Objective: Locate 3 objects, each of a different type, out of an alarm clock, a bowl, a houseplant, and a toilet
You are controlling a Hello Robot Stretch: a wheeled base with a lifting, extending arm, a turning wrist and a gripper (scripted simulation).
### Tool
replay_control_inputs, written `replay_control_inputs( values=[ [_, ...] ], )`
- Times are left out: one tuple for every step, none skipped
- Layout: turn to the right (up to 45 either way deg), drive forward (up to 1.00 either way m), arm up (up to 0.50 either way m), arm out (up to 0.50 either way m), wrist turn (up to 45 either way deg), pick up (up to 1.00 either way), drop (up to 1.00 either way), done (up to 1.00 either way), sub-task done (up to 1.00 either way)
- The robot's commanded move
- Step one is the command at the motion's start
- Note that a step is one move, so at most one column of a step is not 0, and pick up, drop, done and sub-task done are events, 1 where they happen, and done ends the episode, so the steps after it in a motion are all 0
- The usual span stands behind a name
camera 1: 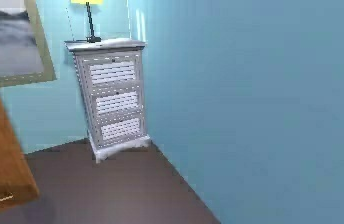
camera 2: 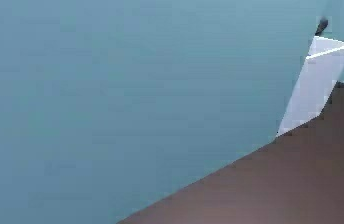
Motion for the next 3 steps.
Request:
replay_control_inputs(
  values=[
    [-45.0,0.00,0.00,0.00,0.0,0.00,0.00,0.00,0.00],
    [-45.0,0.00,0.00,0.00,0.0,0.00,0.00,0.00,0.00],
    [-39.0,0.00,0.00,0.00,0.0,0.00,0.00,0.00,0.00]
  ],
)
